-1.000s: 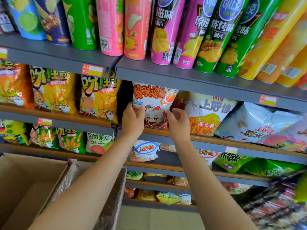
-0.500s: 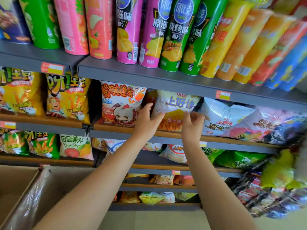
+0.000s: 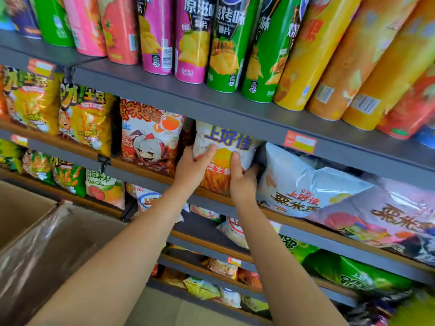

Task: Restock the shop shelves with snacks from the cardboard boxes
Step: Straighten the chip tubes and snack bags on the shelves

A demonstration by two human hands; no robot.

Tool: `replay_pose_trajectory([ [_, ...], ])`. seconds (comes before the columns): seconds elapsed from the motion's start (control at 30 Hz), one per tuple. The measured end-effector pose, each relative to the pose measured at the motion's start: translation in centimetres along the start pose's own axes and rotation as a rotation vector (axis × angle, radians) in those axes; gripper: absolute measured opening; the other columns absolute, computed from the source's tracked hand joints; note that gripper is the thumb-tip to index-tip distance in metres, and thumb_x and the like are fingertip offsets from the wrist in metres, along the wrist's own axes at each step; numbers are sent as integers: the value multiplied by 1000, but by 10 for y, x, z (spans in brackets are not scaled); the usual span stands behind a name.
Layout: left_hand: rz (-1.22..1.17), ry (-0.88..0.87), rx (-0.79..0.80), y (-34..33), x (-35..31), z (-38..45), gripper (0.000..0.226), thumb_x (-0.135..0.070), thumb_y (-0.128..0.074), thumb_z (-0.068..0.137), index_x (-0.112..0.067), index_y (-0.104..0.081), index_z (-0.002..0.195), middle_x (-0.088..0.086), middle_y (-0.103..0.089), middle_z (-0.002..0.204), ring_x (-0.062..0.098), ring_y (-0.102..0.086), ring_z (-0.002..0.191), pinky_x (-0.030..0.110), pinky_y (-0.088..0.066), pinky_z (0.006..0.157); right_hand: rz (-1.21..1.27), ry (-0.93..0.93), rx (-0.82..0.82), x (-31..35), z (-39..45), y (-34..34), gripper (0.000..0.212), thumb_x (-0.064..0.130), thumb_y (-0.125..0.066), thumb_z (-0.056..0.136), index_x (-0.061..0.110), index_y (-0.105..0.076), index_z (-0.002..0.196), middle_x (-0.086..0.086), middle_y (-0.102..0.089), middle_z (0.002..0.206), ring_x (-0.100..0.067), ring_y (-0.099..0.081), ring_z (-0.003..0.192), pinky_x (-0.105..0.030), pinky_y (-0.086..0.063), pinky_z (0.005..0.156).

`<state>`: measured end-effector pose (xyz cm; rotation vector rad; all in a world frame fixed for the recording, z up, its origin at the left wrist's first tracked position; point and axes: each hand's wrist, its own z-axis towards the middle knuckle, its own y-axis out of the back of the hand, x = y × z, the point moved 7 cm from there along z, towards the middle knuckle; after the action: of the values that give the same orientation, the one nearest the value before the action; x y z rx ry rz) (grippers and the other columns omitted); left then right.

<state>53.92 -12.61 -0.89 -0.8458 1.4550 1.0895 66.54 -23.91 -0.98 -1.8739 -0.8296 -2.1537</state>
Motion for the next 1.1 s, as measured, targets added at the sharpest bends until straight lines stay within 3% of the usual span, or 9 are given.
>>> replay_pose_trajectory([
  [0.13, 81, 69, -38, -2, 1, 7, 63, -69, -54, 87, -19, -57, 125, 2, -64, 121, 25, -58, 116, 28, -36, 86, 5, -115, -10, 3, 14, -2, 84, 64, -53, 91, 1, -35, 144, -18, -43, 149, -31, -41, 139, -31, -29, 111],
  [0.3, 124, 51, -30, -4, 4, 4, 69, -70, -46, 90, -16, -51, 133, 4, -61, 126, 26, -56, 115, 35, -41, 90, -19, -97, 25, 5, 10, -1, 79, 63, -50, 93, 5, -35, 144, -16, -48, 146, -31, -45, 136, -29, -34, 107],
  [0.4, 140, -10, -12, -2, 3, -5, 61, -64, -44, 95, -15, -50, 131, -2, -59, 118, 16, -54, 104, 31, -39, 84, 24, -71, 71, -4, 2, 0, 66, 60, -51, 94, 11, -44, 137, -11, -56, 137, -30, -51, 130, -29, -37, 105],
  [0.57, 110, -196, -45, 5, -4, -24, 42, -49, -50, 99, -18, -55, 127, -4, -62, 117, 13, -57, 106, 23, -43, 77, 80, -21, 48, -8, -18, 10, 62, 54, -56, 94, 12, -45, 138, -7, -56, 136, -25, -51, 128, -36, -41, 107],
  [0.63, 126, -267, -61, 9, -5, -31, 35, -43, -51, 100, -18, -57, 124, -3, -62, 116, 13, -57, 107, 21, -46, 81, 106, 5, 24, -7, -28, 8, 65, 53, -60, 89, 12, -44, 137, -8, -55, 134, -24, -54, 125, -43, -46, 107],
  [0.77, 256, -440, -270, 46, -15, -46, 37, -30, -54, 95, -14, -52, 128, 8, -50, 132, 25, -46, 125, 43, -42, 104, -3, 166, -69, 4, -64, 4, 66, 20, -66, 89, 9, -34, 146, -11, -41, 141, -25, -43, 132, -43, -43, 110],
  [0.87, 452, -532, -406, 79, -33, -41, 52, -24, -54, 85, -13, -48, 136, 14, -40, 147, 34, -36, 138, 52, -32, 112, -250, 510, -223, 32, -92, 4, 67, 16, -60, 84, 8, -36, 146, -18, -35, 149, -35, -37, 137, -48, -39, 107],
  [1.0, 712, -515, -259, 88, -39, -13, 71, -24, -63, 86, -23, -34, 151, 10, -18, 164, 33, -14, 151, 55, -21, 118, -393, 566, -192, 47, -88, -11, 69, 13, -57, 79, 17, -43, 146, -19, -29, 156, -41, -33, 140, -54, -39, 102],
  [1.1, 666, -537, -236, 80, -41, -22, 65, -28, -61, 85, -19, -41, 146, 10, -25, 160, 32, -20, 149, 52, -23, 116, -404, 565, -170, 47, -87, -10, 63, 14, -54, 80, 16, -47, 143, -18, -32, 154, -38, -38, 136, -50, -42, 101],
])
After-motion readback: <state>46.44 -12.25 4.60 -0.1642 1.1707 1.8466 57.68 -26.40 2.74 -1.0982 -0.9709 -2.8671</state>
